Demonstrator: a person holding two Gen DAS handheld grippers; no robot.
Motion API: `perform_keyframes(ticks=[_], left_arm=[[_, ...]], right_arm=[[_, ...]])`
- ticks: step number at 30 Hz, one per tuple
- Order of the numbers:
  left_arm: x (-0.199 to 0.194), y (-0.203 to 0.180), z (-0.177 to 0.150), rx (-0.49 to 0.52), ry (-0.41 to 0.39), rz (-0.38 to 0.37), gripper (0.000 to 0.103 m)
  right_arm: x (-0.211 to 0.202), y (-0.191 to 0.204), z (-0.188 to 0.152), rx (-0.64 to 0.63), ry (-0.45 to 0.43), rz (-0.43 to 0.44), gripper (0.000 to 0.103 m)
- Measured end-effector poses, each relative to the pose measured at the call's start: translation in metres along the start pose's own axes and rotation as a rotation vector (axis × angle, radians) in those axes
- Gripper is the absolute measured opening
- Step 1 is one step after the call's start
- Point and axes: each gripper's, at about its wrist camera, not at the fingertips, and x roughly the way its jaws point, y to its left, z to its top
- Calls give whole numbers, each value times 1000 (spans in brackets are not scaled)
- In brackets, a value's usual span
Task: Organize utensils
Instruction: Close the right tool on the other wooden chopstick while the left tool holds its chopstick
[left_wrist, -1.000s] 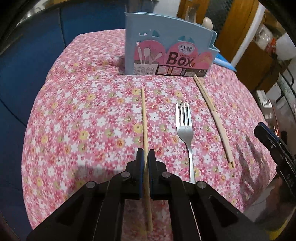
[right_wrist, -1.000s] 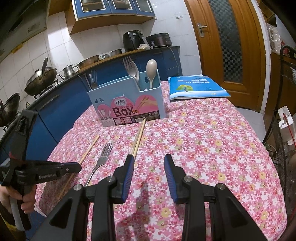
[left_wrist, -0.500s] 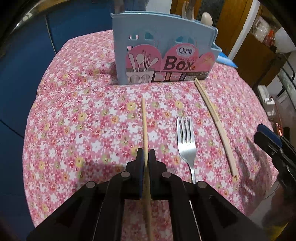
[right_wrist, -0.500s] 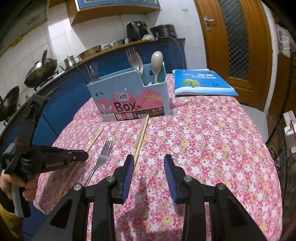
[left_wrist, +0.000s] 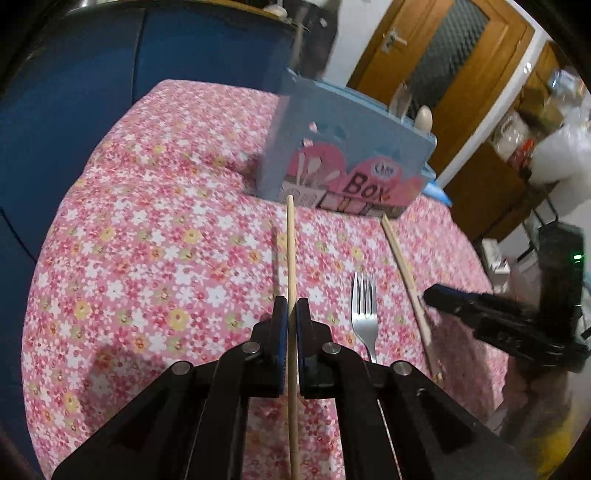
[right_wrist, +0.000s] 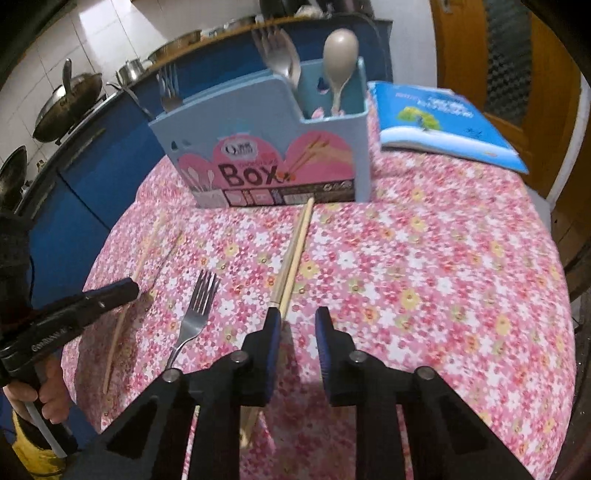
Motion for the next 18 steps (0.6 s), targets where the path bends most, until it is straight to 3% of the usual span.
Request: perform_keyframes(ticks=[6,18], left_arm=[[-9,7,3,-3,-46,-11,2],[-10,5,5,3,-48,-31,2]], right_arm=[[10,10,10,-29,55,-35,19],[35,16,44,-48,200,-64,17]])
